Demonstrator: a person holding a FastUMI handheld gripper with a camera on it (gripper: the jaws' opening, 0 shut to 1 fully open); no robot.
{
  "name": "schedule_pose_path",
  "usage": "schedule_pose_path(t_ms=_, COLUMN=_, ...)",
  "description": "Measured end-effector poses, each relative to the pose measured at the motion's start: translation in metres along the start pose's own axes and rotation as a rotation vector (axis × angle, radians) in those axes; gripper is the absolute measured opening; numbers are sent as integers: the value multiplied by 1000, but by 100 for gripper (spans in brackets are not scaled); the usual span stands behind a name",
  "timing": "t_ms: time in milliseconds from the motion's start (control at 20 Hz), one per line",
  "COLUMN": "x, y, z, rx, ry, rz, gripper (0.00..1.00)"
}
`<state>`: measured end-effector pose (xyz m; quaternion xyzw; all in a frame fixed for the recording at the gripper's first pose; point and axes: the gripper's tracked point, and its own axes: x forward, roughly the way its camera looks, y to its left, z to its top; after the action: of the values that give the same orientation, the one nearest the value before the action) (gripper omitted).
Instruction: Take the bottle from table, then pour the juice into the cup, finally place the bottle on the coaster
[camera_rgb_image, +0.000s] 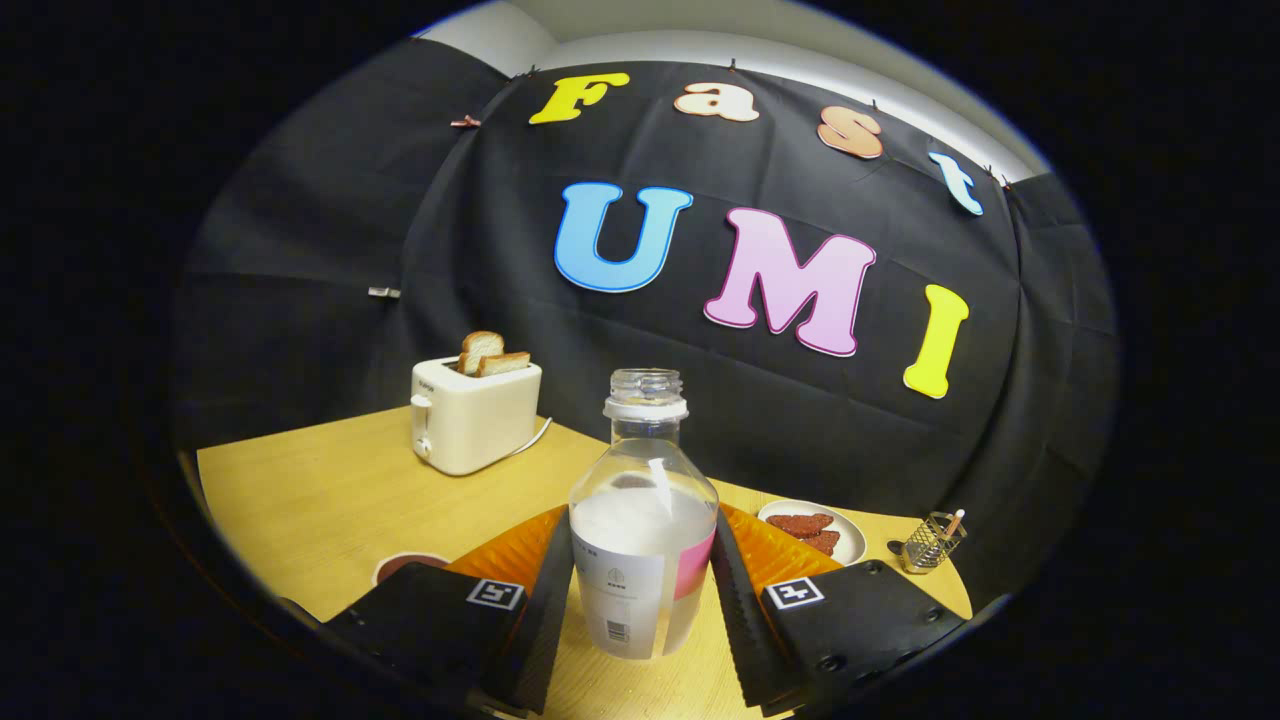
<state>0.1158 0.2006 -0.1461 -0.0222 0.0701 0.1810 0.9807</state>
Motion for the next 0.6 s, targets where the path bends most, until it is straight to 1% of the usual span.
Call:
schedule_pose_path(t_ms=150, x=24, y=-19, z=-2, rx=73, ry=-27, rz=-25, gripper=73)
schedule_pose_path(t_ms=300, x=48, y=-32, z=-15, rx=126, ry=-38, rz=-22, gripper=73)
schedule_pose_path(t_ms=600, x=89, y=-50, z=-58, rx=158, ry=-23, rz=-20, gripper=73)
